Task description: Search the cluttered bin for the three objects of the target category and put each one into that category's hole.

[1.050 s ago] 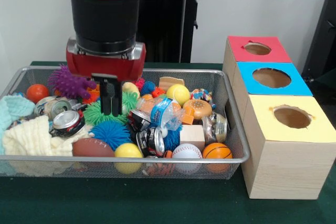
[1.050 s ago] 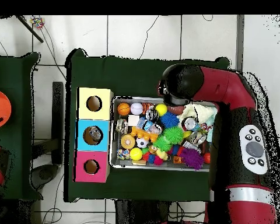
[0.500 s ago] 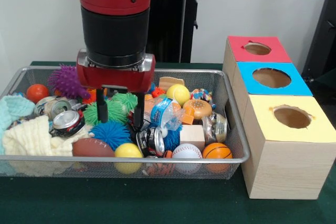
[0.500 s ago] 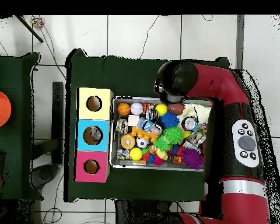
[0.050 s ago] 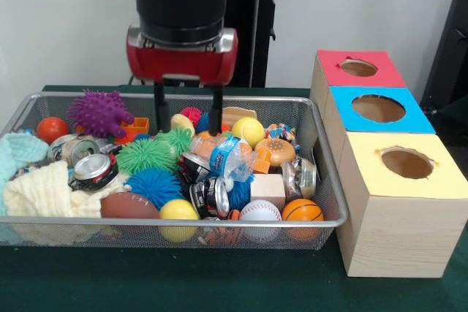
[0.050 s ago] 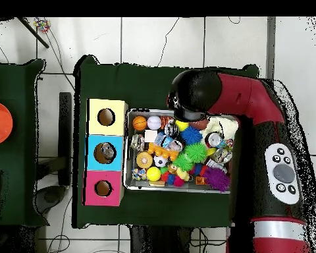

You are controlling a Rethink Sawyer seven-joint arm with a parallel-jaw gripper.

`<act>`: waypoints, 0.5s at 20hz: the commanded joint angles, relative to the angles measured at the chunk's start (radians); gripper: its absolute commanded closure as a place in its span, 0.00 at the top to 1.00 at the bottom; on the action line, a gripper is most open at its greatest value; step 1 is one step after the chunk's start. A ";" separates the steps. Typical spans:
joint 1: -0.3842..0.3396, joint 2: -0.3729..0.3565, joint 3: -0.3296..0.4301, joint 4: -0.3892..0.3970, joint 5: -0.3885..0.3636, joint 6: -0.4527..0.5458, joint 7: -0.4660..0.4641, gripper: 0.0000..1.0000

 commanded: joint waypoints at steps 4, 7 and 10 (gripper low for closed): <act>-0.058 -0.110 0.237 0.293 -0.018 0.030 -0.436 1.00; -0.056 -0.119 0.264 0.310 -0.048 0.014 -0.443 1.00; -0.057 -0.101 0.284 0.311 -0.067 -0.003 -0.440 1.00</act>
